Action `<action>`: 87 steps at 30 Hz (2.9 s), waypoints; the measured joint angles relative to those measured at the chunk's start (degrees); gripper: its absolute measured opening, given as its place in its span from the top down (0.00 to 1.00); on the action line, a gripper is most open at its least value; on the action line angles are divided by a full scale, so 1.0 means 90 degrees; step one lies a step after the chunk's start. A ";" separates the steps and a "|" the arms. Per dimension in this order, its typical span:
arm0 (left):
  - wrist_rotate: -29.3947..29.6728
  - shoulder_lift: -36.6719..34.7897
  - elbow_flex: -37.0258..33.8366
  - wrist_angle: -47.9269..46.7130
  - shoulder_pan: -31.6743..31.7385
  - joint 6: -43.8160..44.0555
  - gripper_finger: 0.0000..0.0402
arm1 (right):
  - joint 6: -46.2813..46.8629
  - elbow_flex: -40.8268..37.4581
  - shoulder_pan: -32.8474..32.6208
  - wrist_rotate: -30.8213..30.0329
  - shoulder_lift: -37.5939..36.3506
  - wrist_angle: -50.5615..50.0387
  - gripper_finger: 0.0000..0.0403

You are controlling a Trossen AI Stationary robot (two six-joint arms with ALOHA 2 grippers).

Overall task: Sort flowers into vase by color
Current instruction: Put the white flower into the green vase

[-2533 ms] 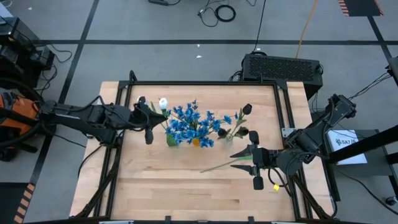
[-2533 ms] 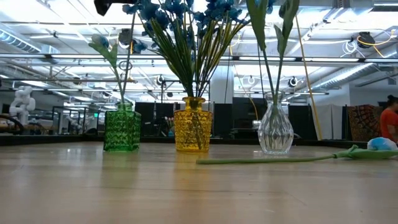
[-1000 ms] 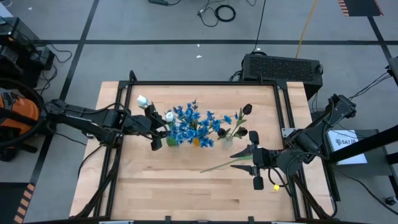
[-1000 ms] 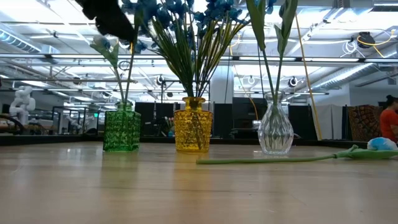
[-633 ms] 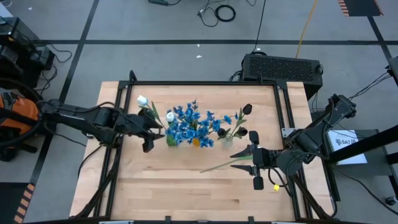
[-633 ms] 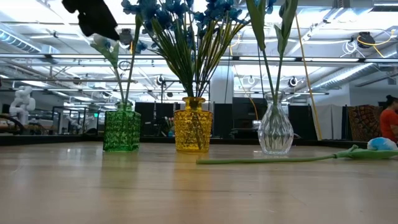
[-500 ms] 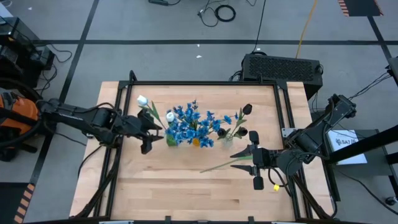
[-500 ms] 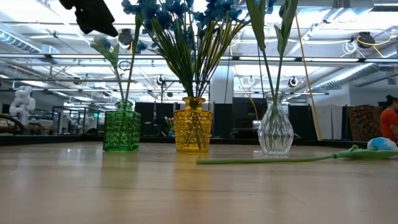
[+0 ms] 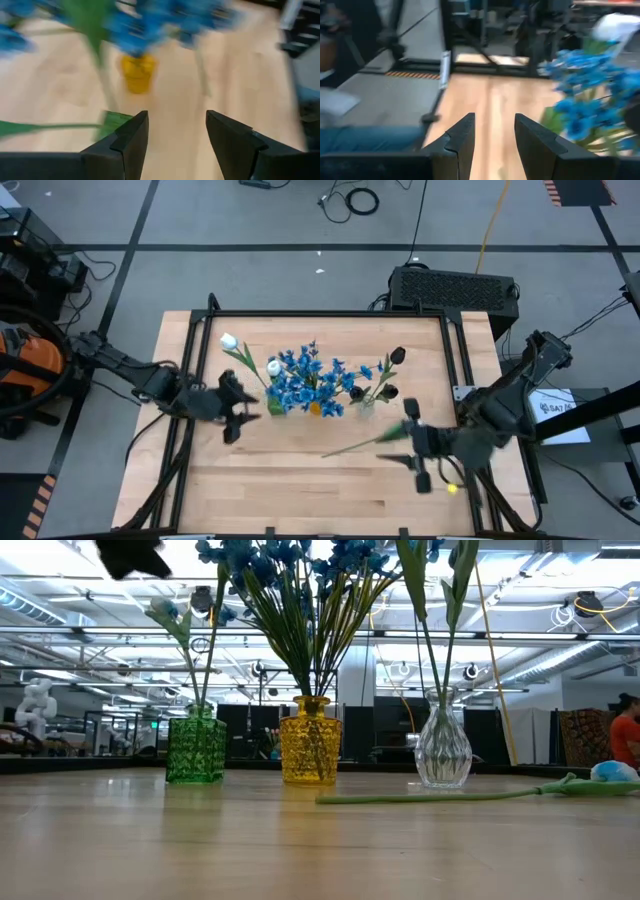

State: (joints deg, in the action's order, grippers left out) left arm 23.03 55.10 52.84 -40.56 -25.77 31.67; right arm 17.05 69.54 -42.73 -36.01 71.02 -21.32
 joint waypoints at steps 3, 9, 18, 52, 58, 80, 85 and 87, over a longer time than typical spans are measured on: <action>0.0259 0.0077 0.0001 0.0012 -0.0729 0.0322 0.49 | 0.0283 0.0000 -0.0422 -0.0006 0.0000 -0.0345 0.68; 0.0790 0.0684 0.0002 0.0120 -0.1837 0.0705 0.49 | 0.1731 -0.0402 -0.1045 -0.0134 0.0337 -0.1059 0.68; 0.1155 0.1744 0.0002 0.0171 -0.2241 0.1318 0.49 | 0.3094 -0.1757 -0.0778 -0.0135 0.1390 -0.0984 0.68; 0.1333 0.2595 0.0000 0.1757 -0.2238 0.0932 0.49 | 0.0832 -0.2239 0.1733 0.2551 0.2973 -0.1171 0.96; 0.1707 0.2670 0.0000 0.2374 -0.2221 0.0744 0.49 | 0.0914 -0.2034 0.1597 0.2608 0.2991 -0.1279 0.98; 0.1608 0.4772 0.0000 0.6241 -0.1774 -0.1492 0.49 | 0.1203 -0.0714 0.0932 0.3008 0.3209 -0.1040 1.00; 0.1346 0.5035 0.0000 0.6263 -0.1616 -0.1364 0.43 | 0.1268 -0.0714 0.0932 0.3211 0.3449 -0.0887 1.00; 0.1098 0.5161 0.0000 0.6254 -0.1532 -0.1249 0.39 | 0.1269 -0.0714 0.0932 0.3222 0.3489 -0.0842 1.00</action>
State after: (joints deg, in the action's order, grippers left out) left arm 32.91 101.55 52.84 15.72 -39.55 20.42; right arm 28.47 63.11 -34.35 -7.01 102.43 -28.89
